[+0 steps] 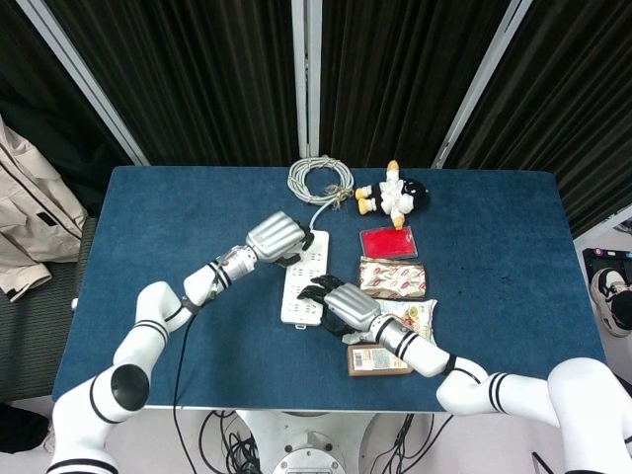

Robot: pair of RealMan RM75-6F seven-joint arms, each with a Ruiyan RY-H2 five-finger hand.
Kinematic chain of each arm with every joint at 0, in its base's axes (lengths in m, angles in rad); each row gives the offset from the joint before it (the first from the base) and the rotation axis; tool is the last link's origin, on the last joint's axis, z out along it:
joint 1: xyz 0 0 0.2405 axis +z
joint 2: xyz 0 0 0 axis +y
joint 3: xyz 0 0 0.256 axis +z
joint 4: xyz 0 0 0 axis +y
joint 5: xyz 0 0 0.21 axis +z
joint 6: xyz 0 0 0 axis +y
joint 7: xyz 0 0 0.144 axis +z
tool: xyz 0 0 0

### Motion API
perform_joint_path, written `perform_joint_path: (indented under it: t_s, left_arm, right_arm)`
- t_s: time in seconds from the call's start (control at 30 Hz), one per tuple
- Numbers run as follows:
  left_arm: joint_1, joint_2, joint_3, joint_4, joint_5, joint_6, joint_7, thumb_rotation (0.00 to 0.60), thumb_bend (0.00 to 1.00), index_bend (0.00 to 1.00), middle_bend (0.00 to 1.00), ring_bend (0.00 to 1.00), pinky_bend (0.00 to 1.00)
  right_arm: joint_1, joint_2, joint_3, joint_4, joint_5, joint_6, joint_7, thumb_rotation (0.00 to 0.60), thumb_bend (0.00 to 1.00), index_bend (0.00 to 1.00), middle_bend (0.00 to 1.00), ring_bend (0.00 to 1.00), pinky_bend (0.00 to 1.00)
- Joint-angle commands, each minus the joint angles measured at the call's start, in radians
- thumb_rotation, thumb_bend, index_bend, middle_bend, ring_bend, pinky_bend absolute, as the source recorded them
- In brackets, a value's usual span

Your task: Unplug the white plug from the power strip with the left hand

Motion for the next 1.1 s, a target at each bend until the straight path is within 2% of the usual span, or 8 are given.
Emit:
perform_joint_path:
  t_s: [0.03, 0.53, 0.8, 0.9, 0.93, 1.03, 1.1]
  left_arm:
    - [0.002, 0.003, 0.003, -0.005, 0.004, 0.010, 0.004, 0.600, 0.48, 0.68, 0.76, 0.74, 0.91]
    - [-0.014, 0.037, -0.015, -0.028, -0.008, 0.048, 0.032, 0.600, 0.48, 0.68, 0.76, 0.74, 0.91]
    - [0.037, 0.097, -0.029, -0.071, -0.034, 0.060, 0.082, 0.600, 0.48, 0.66, 0.74, 0.71, 0.87]
    - [0.067, 0.115, -0.028, -0.100, -0.046, 0.032, 0.111, 0.600, 0.48, 0.61, 0.69, 0.64, 0.78]
    - [0.075, 0.120, -0.026, -0.113, -0.048, 0.017, 0.120, 0.600, 0.48, 0.58, 0.66, 0.60, 0.73]
    - [0.094, 0.138, -0.024, -0.160, -0.060, -0.027, 0.162, 0.600, 0.44, 0.46, 0.55, 0.44, 0.54]
    - [0.104, 0.155, -0.029, -0.204, -0.071, -0.049, 0.192, 0.600, 0.37, 0.35, 0.46, 0.35, 0.44]
  right_arm:
    - [-0.001, 0.000, 0.000, 0.001, 0.000, 0.000, 0.000, 0.600, 0.53, 0.18, 0.22, 0.00, 0.03]
    - [-0.006, 0.004, 0.002, -0.008, -0.009, 0.019, 0.004, 0.600, 0.53, 0.18, 0.22, 0.00, 0.03]
    - [-0.017, 0.026, 0.008, -0.034, -0.034, 0.071, 0.002, 0.600, 0.53, 0.18, 0.22, 0.00, 0.03]
    - [-0.027, 0.042, 0.011, -0.055, -0.044, 0.103, -0.005, 0.600, 0.53, 0.18, 0.22, 0.00, 0.03]
    - [-0.030, 0.048, 0.012, -0.064, -0.047, 0.113, -0.008, 0.600, 0.53, 0.18, 0.22, 0.00, 0.03]
    - [-0.044, 0.078, 0.013, -0.101, -0.061, 0.152, -0.026, 0.600, 0.53, 0.18, 0.22, 0.00, 0.03]
    - [-0.060, 0.112, 0.012, -0.137, -0.074, 0.188, -0.045, 0.600, 0.53, 0.18, 0.22, 0.00, 0.03]
